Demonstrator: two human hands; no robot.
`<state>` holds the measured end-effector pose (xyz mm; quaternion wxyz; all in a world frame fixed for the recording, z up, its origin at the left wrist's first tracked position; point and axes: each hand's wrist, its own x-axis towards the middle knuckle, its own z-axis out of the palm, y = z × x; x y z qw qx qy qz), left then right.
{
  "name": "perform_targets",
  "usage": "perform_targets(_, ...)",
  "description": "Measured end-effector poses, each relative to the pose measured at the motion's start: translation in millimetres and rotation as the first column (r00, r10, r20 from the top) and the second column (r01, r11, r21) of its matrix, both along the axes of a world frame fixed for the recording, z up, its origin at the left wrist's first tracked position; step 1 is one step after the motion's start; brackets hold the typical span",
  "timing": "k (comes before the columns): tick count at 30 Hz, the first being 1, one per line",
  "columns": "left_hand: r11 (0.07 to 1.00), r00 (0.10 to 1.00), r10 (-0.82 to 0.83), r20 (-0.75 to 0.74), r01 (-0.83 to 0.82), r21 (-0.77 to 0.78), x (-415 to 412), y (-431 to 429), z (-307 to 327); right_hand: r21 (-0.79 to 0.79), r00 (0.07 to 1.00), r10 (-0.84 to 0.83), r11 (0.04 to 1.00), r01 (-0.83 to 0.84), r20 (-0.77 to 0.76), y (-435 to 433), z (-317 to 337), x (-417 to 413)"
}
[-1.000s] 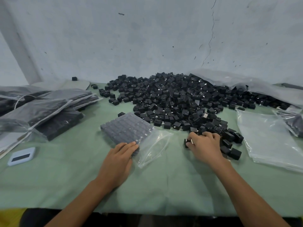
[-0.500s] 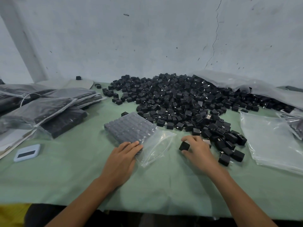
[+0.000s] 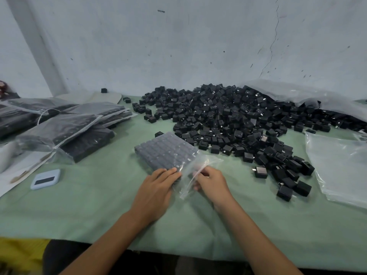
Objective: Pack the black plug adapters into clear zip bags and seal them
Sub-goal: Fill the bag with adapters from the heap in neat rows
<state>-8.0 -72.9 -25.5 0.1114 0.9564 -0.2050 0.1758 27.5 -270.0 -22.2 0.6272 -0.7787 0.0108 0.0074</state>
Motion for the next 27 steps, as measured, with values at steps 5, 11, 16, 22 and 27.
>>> perform_targets(5, 1.0, 1.0, -0.011, 0.0, 0.011, -0.013, -0.5, -0.5, -1.4, -0.052, 1.0, 0.01, 0.999, -0.009, 0.017, 5.8, 4.5, 12.5)
perform_targets(11, 1.0, 0.999, -0.004, 0.043, 0.006, -0.028, 3.1, -0.9, -6.2, -0.064, 0.996, 0.087, 0.994, -0.088, -0.024, 11.1, -4.0, 17.6)
perform_targets(16, 1.0, 1.0, -0.029, 0.008, 0.029, -0.003, 6.1, -0.7, -7.5, -0.276, 0.982, 0.13, 0.957, -0.088, 0.136, 10.8, -9.8, 14.8)
perform_targets(22, 0.999, 0.997, -0.033, -0.068, 0.032, -0.019, 6.7, -0.8, -7.5, -0.211, 0.987, 0.097, 0.975, -0.068, 0.131, 15.1, -16.8, 10.3)
perform_targets(27, 1.0, 0.998, -0.026, -0.056, 0.025, -0.01, 7.9, 1.5, -11.1, -0.188, 0.988, 0.111, 0.978, -0.089, 0.106, 15.3, -24.7, 15.8)
